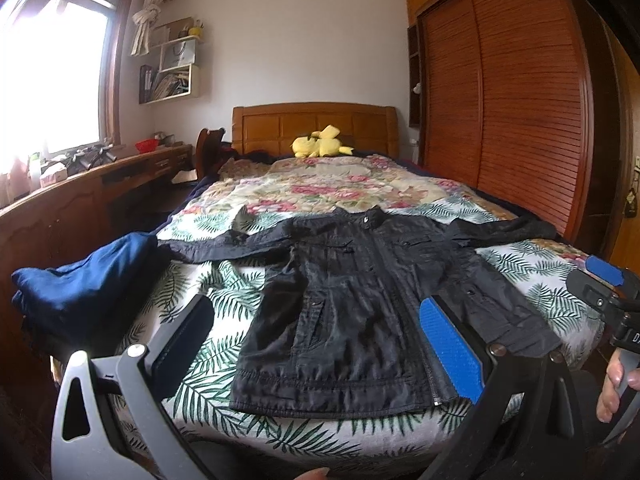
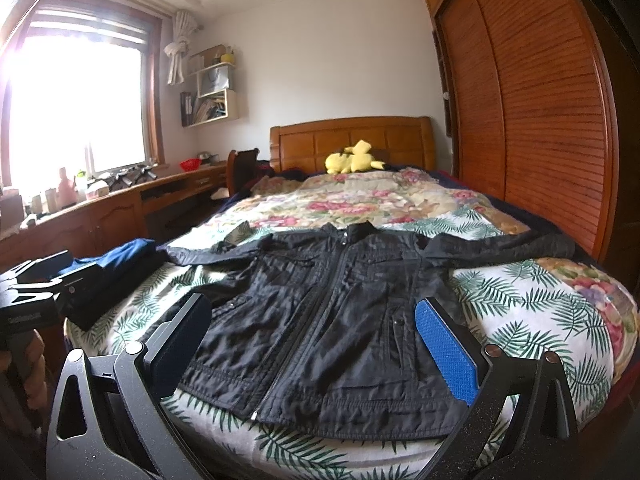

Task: Fold large clothes
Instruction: 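Move the left gripper to the jacket sleeve cuff and close on it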

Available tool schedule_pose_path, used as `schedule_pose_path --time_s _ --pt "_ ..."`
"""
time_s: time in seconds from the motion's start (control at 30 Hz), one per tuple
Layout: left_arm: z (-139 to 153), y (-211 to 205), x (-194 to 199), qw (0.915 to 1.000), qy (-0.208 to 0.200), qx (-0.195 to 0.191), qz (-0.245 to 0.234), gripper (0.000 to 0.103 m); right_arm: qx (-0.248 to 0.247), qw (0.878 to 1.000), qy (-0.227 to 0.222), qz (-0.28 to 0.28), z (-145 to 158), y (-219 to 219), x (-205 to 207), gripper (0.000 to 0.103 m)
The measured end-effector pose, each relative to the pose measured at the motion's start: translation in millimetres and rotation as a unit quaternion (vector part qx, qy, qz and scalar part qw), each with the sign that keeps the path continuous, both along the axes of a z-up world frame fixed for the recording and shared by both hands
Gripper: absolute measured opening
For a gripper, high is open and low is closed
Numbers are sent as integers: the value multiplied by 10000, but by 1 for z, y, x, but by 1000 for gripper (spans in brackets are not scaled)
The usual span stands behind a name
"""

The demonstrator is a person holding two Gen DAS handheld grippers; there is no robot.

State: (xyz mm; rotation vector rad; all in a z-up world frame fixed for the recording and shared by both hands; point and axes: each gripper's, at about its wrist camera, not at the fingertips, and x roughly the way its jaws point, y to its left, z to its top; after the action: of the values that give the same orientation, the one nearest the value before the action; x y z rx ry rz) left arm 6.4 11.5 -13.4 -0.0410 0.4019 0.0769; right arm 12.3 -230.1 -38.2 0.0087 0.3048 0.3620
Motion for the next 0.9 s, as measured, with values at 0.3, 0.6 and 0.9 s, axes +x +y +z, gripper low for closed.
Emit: schedule_pose_path --time_s 0.3,0.6,0.9 --pt "-30 23 22 9992 356 -10 161 103 -182 9994 216 188 -18 18 29 103" --pt "-54 50 48 9970 689 -95 345 103 -402 9978 275 444 -32 46 84 103" --pt "-62 62 63 9936 913 160 638 103 -470 9957 201 775 -31 73 134 103"
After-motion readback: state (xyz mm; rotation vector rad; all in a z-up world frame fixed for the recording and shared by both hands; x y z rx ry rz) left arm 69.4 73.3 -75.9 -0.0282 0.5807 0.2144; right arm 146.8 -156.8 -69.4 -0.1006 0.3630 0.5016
